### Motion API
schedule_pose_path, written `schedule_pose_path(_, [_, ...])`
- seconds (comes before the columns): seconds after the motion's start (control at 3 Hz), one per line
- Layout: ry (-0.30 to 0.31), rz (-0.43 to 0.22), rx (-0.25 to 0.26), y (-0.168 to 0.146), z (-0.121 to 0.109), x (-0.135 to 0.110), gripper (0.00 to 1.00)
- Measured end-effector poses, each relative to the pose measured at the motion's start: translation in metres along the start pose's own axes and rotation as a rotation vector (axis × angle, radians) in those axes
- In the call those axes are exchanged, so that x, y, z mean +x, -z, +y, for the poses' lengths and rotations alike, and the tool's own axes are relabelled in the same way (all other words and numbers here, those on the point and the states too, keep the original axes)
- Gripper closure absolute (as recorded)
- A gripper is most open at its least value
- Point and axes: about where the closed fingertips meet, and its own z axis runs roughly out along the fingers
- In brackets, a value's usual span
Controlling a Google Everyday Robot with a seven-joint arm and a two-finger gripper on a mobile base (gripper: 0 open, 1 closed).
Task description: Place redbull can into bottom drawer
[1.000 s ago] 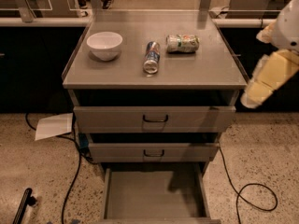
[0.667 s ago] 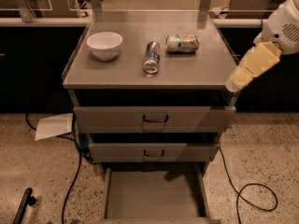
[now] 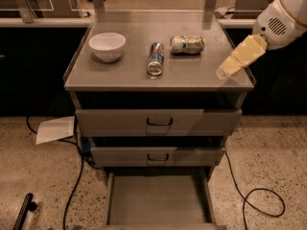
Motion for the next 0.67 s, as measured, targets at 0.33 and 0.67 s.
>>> schedule_pose_path(0.33, [-0.055,-0.01,-0.005,-0.006,-0.009,0.012,0.0])
schedule_pose_path(0.67, [-0.056,-0.056,-0.056,-0.034,-0.001,-0.025,0.0])
